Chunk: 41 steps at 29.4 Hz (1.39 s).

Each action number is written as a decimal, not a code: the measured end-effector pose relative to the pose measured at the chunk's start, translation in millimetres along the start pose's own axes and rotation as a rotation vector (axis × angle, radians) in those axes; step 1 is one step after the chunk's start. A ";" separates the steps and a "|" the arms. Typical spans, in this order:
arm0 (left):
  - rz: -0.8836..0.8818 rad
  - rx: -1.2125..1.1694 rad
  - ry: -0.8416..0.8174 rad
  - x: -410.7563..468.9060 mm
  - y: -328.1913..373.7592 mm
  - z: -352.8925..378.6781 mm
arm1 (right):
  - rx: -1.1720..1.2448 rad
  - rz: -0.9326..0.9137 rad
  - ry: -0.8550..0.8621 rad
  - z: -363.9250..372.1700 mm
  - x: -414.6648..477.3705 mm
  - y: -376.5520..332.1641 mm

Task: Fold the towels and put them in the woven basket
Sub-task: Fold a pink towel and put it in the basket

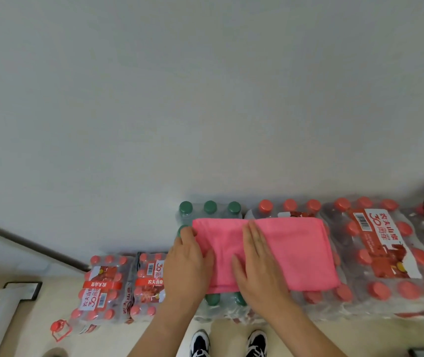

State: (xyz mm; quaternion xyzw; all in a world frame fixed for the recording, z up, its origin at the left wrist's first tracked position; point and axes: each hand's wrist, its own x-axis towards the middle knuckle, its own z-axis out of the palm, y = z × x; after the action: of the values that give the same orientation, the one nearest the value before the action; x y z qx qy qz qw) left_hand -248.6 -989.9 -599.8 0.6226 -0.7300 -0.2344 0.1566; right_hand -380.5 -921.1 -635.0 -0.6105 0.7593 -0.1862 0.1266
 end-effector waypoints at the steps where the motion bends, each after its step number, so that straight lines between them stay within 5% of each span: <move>1: -0.025 -0.047 -0.007 1.6 -0.4 -1.2 | 0.012 0.009 -0.002 5.7 1.0 -1.3; 8: -0.205 -0.246 -0.122 18.9 -7.5 -8.3 | 0.082 0.074 0.048 19.9 2.3 -10.4; 19: -0.139 -0.173 -0.267 23.7 1.6 -16.8 | 0.252 0.114 -0.112 22.4 9.9 -16.4; 22: -0.123 -0.298 -0.267 17.9 7.6 -16.7 | 0.441 0.223 -0.148 10.9 12.3 -20.5; 26: -0.232 -0.765 -0.269 11.0 26.0 -25.6 | 0.879 0.419 -0.073 -22.7 10.4 -26.9; 30: -0.022 -0.783 -0.305 6.3 70.7 -25.7 | 1.359 0.539 -0.088 -50.7 7.3 -6.9; 33: 0.143 -0.781 -0.578 2.6 102.6 -16.7 | 1.552 0.539 -0.051 -71.9 2.6 8.4; 36: 0.246 -0.681 -0.761 11.2 111.5 -3.2 | 1.426 0.619 0.096 -83.5 -2.6 33.7; 41: 0.426 -0.196 -0.454 48.8 110.6 28.0 | 0.906 0.704 0.131 -81.7 -13.1 70.5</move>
State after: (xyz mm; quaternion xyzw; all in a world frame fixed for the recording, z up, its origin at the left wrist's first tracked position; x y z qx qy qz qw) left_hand -364.1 -1021.0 -567.0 0.3699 -0.8341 -0.3982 0.0946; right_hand -473.9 -884.8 -592.9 -0.1931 0.7676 -0.4767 0.3825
